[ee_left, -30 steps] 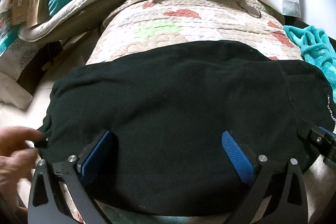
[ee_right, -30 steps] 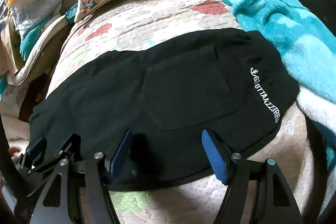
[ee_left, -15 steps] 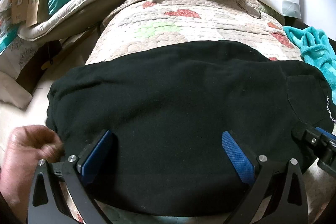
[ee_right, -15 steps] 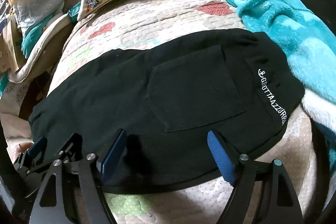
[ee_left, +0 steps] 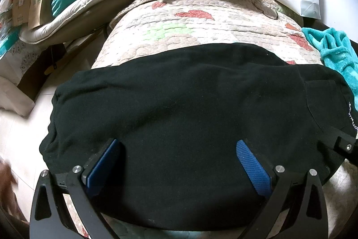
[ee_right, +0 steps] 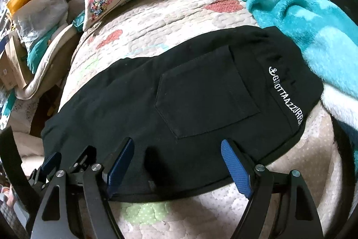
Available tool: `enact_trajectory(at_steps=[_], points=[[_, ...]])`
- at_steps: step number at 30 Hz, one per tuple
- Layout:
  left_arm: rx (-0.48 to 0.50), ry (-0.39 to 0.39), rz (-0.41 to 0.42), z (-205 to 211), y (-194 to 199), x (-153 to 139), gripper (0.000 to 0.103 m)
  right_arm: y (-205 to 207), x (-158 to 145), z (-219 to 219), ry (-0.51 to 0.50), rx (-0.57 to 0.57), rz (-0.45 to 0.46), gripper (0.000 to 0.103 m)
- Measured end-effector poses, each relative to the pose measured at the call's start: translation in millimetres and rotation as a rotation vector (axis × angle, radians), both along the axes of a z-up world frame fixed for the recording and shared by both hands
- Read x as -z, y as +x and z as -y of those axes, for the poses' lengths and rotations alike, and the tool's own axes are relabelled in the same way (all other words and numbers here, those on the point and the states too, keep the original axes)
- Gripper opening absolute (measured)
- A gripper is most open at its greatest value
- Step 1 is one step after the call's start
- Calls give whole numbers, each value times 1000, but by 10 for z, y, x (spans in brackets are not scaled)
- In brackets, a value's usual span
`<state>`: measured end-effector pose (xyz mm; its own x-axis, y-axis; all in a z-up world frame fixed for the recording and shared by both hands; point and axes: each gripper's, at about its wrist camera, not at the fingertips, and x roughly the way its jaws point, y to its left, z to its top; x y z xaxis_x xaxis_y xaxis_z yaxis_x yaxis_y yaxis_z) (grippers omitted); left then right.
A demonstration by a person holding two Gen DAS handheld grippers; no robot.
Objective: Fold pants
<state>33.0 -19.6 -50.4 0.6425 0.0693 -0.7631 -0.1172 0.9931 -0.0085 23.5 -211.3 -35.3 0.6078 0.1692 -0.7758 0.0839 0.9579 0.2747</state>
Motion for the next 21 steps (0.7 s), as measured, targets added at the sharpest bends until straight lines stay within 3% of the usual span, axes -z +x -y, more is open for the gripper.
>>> enact_trajectory(at_steps=[6,14,21], points=[[0,-1,0,4,0,0,103,-9,-8,74,53,36,-5,85],[-1,4,1,9,-3,6,103,-85,-47,53,32,35,10,85],[37,-4,-52,-13,35,-17,103,-81,-59,31,41,22,14,85]])
